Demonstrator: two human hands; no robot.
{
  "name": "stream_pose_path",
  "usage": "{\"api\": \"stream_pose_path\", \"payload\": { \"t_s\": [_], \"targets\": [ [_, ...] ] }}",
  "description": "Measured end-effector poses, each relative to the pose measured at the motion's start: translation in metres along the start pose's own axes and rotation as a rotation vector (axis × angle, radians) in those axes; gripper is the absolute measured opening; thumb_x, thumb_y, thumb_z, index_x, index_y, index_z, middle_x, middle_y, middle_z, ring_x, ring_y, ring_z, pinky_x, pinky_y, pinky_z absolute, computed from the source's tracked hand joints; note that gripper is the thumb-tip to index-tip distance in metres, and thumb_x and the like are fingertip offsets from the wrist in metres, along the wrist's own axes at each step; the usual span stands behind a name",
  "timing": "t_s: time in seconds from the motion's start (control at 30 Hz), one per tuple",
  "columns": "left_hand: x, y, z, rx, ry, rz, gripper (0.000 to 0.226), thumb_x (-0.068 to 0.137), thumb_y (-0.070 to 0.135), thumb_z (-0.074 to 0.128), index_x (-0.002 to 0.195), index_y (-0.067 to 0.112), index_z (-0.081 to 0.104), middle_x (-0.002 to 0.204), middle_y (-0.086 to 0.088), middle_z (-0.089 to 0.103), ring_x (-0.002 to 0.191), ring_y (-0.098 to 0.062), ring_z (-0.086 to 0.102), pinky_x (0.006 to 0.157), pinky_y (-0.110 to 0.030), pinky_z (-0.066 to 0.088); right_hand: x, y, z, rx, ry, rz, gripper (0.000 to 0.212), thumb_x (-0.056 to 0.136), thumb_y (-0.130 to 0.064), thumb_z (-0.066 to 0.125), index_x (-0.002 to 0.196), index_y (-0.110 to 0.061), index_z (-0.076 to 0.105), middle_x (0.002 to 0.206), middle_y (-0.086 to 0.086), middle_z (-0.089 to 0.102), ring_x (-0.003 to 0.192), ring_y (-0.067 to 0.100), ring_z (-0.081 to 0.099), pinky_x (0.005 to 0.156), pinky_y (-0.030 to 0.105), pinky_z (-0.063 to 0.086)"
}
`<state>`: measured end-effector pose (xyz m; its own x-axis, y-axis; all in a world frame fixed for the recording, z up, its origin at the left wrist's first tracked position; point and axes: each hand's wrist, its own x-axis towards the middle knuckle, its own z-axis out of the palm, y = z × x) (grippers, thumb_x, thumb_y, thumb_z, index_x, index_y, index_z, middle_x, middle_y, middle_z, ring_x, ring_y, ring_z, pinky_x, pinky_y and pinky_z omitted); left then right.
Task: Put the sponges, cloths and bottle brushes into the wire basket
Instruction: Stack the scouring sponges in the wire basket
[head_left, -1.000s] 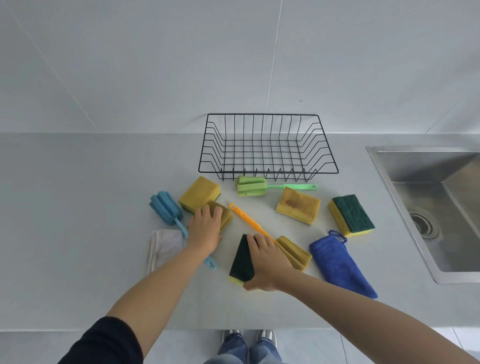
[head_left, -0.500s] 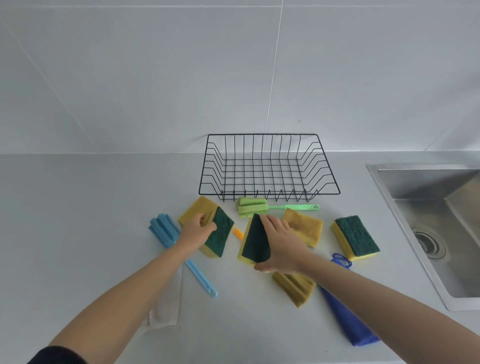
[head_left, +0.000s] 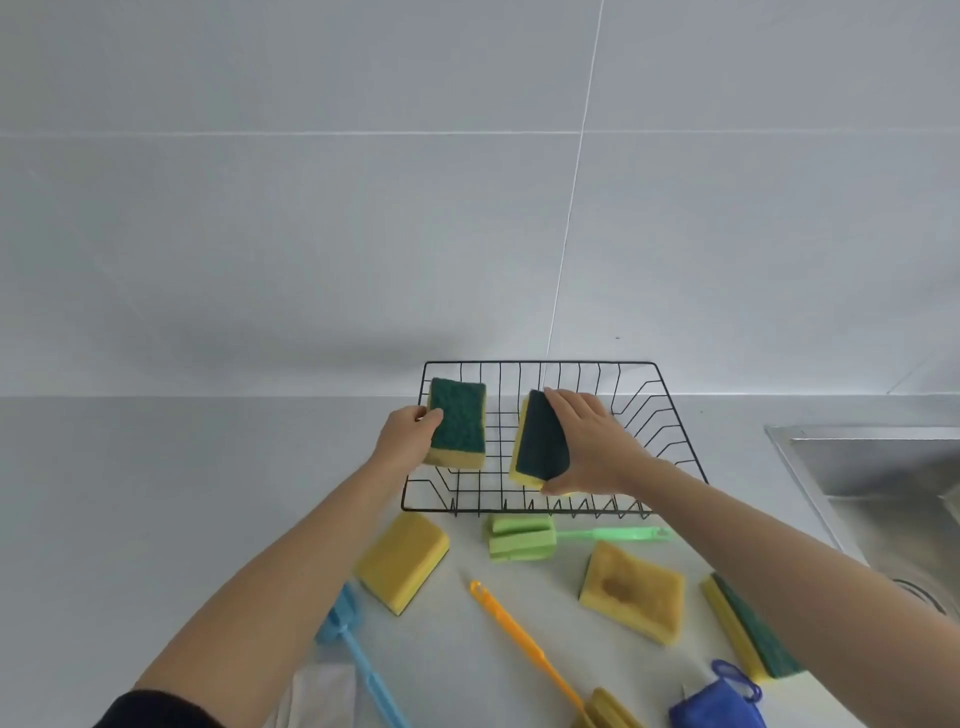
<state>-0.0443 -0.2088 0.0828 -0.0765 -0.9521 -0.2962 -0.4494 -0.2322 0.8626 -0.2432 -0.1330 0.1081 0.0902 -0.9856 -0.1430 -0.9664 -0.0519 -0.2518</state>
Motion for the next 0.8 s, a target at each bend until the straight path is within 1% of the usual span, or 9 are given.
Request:
{"api": "stream_pose_path", "payload": {
  "t_s": [0.07, 0.2, 0.3, 0.37, 0.43, 0.5, 0.57, 0.7, 0.8],
  "targets": [
    [0.023, 0.004, 0.01, 0.051, -0.019, -0.015, 0.03, 0.097, 0.018, 0.038, 0.116, 0.002, 0.055, 0.103, -0.011, 0.058, 0.095, -0.025, 0.057, 0.076, -0.035, 0.048, 0.022, 0.012, -0.001, 0.001, -0.023, 0.028, 0.113, 0.065, -0.04, 0.078, 0.147, -0.013, 0.006, 0.151, 0.001, 0.022, 0.139, 0.024, 0.019, 0.112, 0.04, 0.032],
    [0.063, 0.004, 0.036, 0.162, -0.073, -0.009, 0.021, 0.098, 0.015, 0.035, 0.103, 0.006, 0.053, 0.1, -0.011, 0.056, 0.09, -0.024, 0.055, 0.074, -0.033, 0.048, 0.062, 0.037, 0.007, -0.022, -0.119, 0.047, 0.113, 0.066, -0.039, 0.077, 0.148, -0.014, 0.004, 0.153, 0.0, 0.019, 0.139, 0.023, 0.017, 0.108, 0.041, 0.038],
    [0.085, 0.001, 0.054, 0.252, -0.088, -0.016, 0.026, 0.099, 0.014, 0.032, 0.112, 0.003, 0.052, 0.103, -0.013, 0.058, 0.088, -0.021, 0.053, 0.059, -0.025, 0.042, 0.088, 0.051, 0.021, -0.043, -0.181, 0.044, 0.111, 0.067, -0.037, 0.077, 0.147, -0.015, 0.004, 0.153, -0.001, 0.019, 0.139, 0.023, 0.017, 0.105, 0.04, 0.039],
    [0.097, -0.004, 0.064, 0.271, -0.082, -0.028, 0.03, 0.099, 0.012, 0.031, 0.119, 0.0, 0.05, 0.111, -0.017, 0.06, 0.088, -0.021, 0.051, 0.058, -0.025, 0.041, 0.103, 0.058, 0.031, -0.042, -0.206, 0.041, 0.111, 0.066, -0.036, 0.078, 0.147, -0.015, 0.005, 0.153, -0.001, 0.019, 0.139, 0.022, 0.016, 0.104, 0.041, 0.04],
    [0.106, -0.011, 0.072, 0.3, -0.076, -0.05, 0.03, 0.1, 0.012, 0.029, 0.118, -0.002, 0.049, 0.108, -0.017, 0.058, 0.087, -0.02, 0.049, 0.056, -0.024, 0.039, 0.115, 0.064, 0.041, -0.04, -0.23, 0.028, 0.111, 0.067, -0.036, 0.078, 0.148, -0.015, 0.005, 0.153, -0.001, 0.019, 0.14, 0.022, 0.016, 0.106, 0.041, 0.04],
    [0.115, -0.019, 0.078, 0.326, -0.062, -0.067, 0.031, 0.1, 0.013, 0.028, 0.118, -0.003, 0.048, 0.102, -0.016, 0.055, 0.085, -0.021, 0.048, 0.061, -0.025, 0.04, 0.125, 0.068, 0.05, -0.036, -0.247, 0.014, 0.111, 0.066, -0.036, 0.078, 0.148, -0.016, 0.005, 0.153, -0.002, 0.019, 0.14, 0.022, 0.016, 0.106, 0.041, 0.041],
    [0.119, -0.025, 0.082, 0.351, -0.05, -0.072, 0.031, 0.101, 0.013, 0.028, 0.117, -0.004, 0.047, 0.105, -0.018, 0.056, 0.085, -0.021, 0.048, 0.067, -0.028, 0.04, 0.133, 0.071, 0.058, -0.025, -0.255, 0.003, 0.111, 0.066, -0.035, 0.078, 0.147, -0.016, 0.006, 0.153, -0.002, 0.02, 0.139, 0.021, 0.016, 0.105, 0.043, 0.042],
    [0.121, -0.028, 0.088, 0.433, -0.019, -0.047, 0.028, 0.1, 0.012, 0.029, 0.115, -0.003, 0.047, 0.1, -0.018, 0.055, 0.083, -0.021, 0.048, 0.069, -0.031, 0.042, 0.147, 0.071, 0.067, 0.018, -0.261, -0.012, 0.109, 0.065, -0.034, 0.078, 0.147, -0.016, 0.008, 0.153, -0.002, 0.02, 0.14, 0.021, 0.015, 0.11, 0.041, 0.038],
    [0.122, -0.029, 0.088, 0.469, -0.002, -0.005, 0.023, 0.095, 0.003, 0.035, 0.113, -0.003, 0.049, 0.11, -0.021, 0.06, 0.087, -0.026, 0.053, 0.073, -0.033, 0.047, 0.153, 0.068, 0.071, 0.033, -0.254, -0.027, 0.108, 0.066, -0.032, 0.077, 0.147, -0.015, 0.009, 0.153, -0.001, 0.019, 0.141, 0.021, 0.014, 0.11, 0.04, 0.037]
  ]
}}
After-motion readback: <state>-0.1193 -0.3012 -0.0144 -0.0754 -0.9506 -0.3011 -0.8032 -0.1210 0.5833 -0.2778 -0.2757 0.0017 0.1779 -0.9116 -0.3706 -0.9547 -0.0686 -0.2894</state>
